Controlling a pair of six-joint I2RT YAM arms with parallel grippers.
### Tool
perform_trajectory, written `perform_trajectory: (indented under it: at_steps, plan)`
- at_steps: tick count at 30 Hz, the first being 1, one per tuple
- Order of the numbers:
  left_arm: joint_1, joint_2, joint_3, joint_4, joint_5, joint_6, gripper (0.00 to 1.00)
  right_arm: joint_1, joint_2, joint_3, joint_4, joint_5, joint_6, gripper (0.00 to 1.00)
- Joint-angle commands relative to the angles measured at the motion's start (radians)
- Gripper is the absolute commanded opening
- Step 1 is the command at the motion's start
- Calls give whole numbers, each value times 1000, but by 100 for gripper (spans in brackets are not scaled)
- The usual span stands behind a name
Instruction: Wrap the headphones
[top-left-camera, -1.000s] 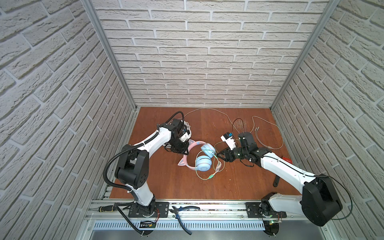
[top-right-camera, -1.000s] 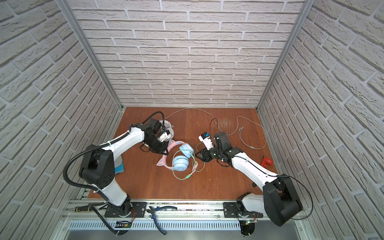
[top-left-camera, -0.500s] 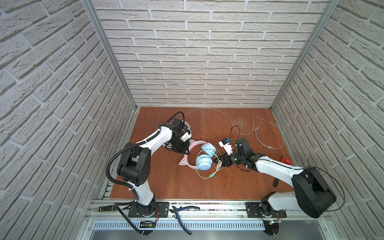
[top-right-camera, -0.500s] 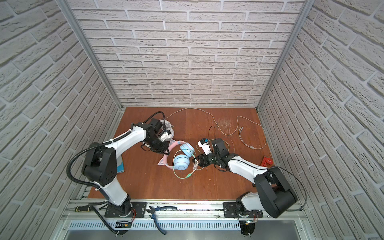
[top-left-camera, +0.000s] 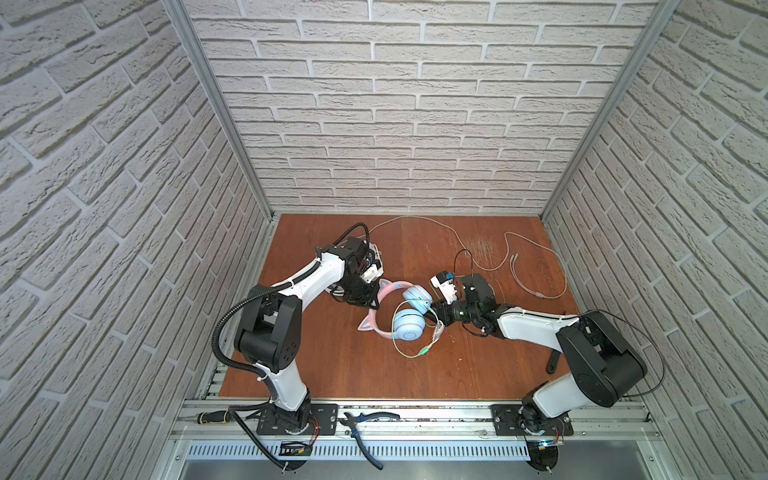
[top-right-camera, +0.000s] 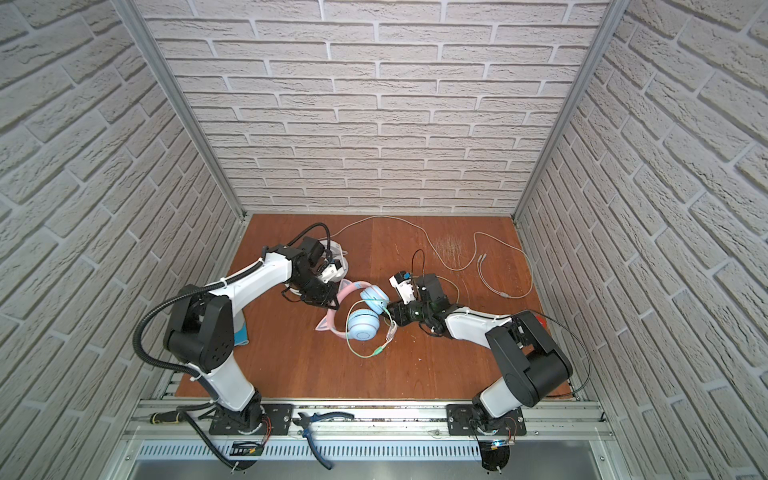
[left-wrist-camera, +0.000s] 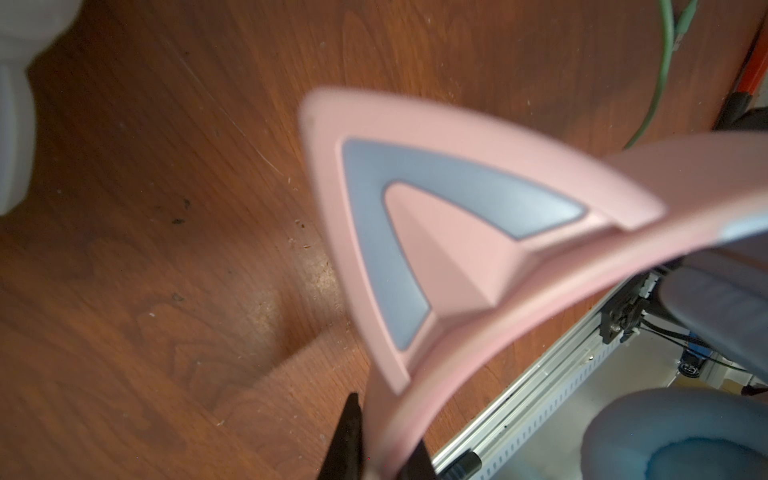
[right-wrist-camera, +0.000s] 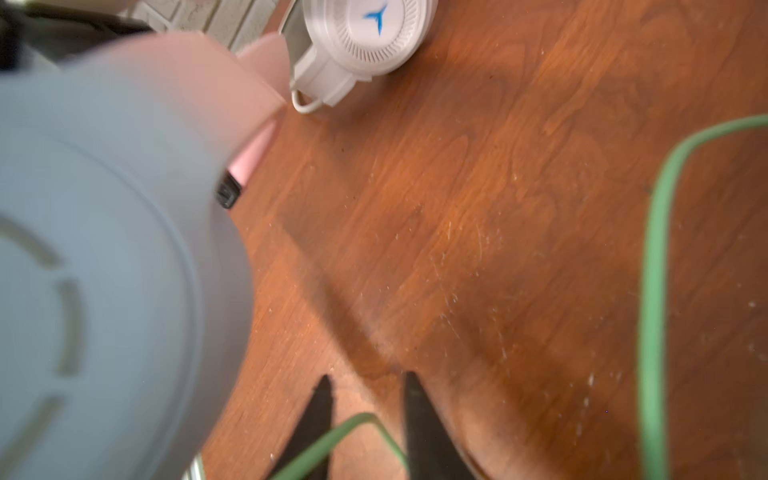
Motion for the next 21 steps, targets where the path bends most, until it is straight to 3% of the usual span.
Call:
perform_trajectory:
  at_steps: [1, 4, 12, 21]
  plan:
    - [-1, -11, 12, -10, 60, -1, 0, 7, -29, 19, 40, -6, 0, 14]
    - [-1, -8, 9, -10, 58, 1, 0, 7, -73, 20, -20, 8, -27, 7]
    - [-1, -3, -5, 6, 39, 0, 0, 7, -185, 142, -364, 91, -197, 6]
    - [-5, 1, -15, 7, 32, 10, 0, 4, -74, 419, -667, 164, -330, 6]
